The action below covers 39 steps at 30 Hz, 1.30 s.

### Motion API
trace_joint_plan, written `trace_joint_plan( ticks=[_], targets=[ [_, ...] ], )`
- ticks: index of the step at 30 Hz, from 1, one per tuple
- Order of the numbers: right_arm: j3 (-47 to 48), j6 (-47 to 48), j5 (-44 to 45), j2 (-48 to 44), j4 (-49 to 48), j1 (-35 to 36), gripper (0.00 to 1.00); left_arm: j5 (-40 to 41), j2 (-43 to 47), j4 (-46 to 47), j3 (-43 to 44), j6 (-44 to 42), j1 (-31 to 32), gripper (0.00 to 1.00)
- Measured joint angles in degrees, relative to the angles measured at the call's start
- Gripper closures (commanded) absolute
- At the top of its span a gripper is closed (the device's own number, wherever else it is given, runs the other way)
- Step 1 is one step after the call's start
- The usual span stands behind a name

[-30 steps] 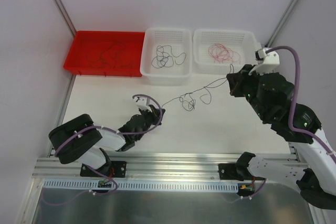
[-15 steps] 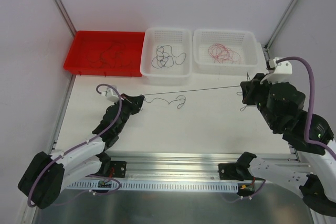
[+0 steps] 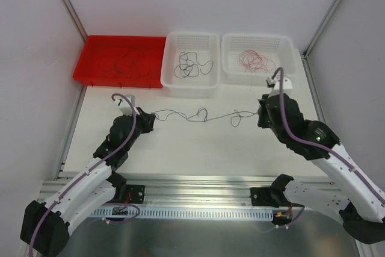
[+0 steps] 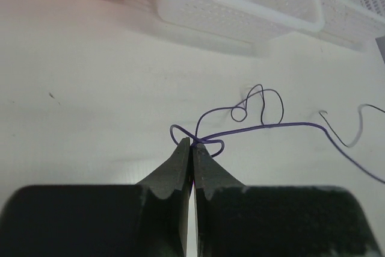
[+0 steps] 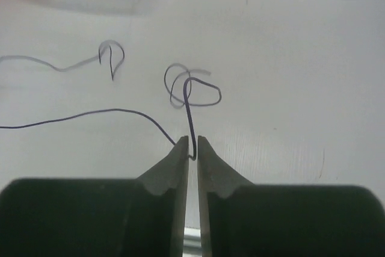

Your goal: Untangle the cables

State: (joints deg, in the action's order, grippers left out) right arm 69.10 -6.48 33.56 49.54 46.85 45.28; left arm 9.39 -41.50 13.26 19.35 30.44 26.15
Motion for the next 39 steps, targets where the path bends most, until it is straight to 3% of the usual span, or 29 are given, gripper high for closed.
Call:
trace_joint_plan(
  ticks=[1, 2, 4, 7, 15, 20, 28, 39],
  targets=[
    [-1.88, -0.31, -1.88, 1.03, 0.0, -0.04, 0.76, -0.72, 0.96, -1.29, 0.0, -1.09, 0.0, 1.0],
    [-3.58, -0.39, -4.63, 2.29, 0.07, -0.09, 0.57, -1.79, 1.95, -2.36, 0.0, -2.08, 0.0, 1.0],
    [-5.97, 0.22, -10.86, 6.21, 0.35, -0.09, 0.46, -3.54, 3.98, -4.33, 0.0, -4.2, 0.0, 1.0],
    [-6.86, 2.36, -19.32, 11.45, 0.52, -0.02, 0.4, -6.34, 6.95, -6.71, 0.0, -6.64, 0.0, 1.0],
    [0.13, 11.43, -29.86, 14.34, -2.75, -0.04, 0.4, -13.49, 9.35, -9.42, 0.0, -9.31, 0.0, 1.0],
    [5.81, 16.44, -37.68, 25.55, -11.17, -0.2, 0.4, -17.05, 9.11, -10.01, 0.0, -9.46, 0.0, 1.0],
    [6.21, 20.59, -46.93, 43.91, -20.96, -0.31, 0.37, -20.02, 9.68, -11.02, 0.0, -9.46, 0.0, 1.0],
    [9.68, 21.79, -53.77, 59.01, -32.0, -0.37, 0.36, -21.38, 10.12, -11.56, 0.0, -9.44, 0.0, 1.0]
  ],
)
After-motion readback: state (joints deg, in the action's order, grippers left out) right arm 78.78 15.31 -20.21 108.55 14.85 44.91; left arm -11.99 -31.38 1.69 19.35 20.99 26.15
